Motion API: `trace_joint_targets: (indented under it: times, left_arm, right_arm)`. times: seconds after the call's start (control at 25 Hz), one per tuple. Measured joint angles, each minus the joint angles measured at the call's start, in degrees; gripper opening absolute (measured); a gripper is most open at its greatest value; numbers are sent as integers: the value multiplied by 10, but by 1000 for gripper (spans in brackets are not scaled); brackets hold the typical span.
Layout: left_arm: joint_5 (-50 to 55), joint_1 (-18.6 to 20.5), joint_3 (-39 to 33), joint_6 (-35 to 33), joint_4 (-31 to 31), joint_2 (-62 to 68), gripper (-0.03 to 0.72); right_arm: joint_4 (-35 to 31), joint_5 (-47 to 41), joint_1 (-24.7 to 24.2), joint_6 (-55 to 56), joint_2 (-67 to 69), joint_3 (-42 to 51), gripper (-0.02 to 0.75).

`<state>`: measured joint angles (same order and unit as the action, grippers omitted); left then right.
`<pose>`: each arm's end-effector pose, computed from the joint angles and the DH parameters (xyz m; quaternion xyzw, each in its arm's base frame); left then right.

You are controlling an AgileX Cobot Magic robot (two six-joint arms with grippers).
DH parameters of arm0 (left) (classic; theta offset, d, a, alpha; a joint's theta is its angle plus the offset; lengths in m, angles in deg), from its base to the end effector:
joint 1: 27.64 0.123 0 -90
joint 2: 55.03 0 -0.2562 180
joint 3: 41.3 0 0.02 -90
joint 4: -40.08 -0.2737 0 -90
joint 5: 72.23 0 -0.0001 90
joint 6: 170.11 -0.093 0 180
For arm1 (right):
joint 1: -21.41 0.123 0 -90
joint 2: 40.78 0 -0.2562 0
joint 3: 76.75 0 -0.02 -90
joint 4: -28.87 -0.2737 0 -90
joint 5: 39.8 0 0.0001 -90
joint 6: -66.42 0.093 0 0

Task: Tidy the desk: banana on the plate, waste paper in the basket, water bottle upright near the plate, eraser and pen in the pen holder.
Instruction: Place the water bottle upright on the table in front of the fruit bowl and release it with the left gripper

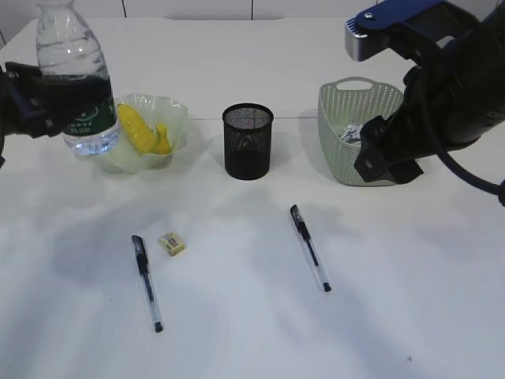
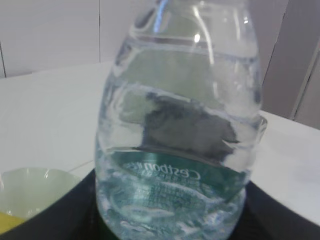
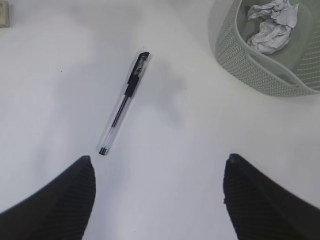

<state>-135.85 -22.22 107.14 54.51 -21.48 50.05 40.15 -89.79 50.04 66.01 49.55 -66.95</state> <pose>0.3318 -0.0421 0.1822 0.2403 0.6762 -0.3164 0.6203 0.2884 0.1415 0.2714 -0.2814 0.9204 -0.0238 0.2705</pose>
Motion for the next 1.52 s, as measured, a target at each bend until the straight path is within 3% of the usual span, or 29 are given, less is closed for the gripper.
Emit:
trace_joint_targets:
  times: [0.88, 1.52]
  left_arm:
    - [0, 0, 2, -161, 71, 197, 410]
    - [-26, 0, 8, -208, 120, 267, 410]
  right_arm:
    - [1, -1, 0, 11, 0, 0, 587]
    - [0, -10, 0, 14, 0, 0, 586]
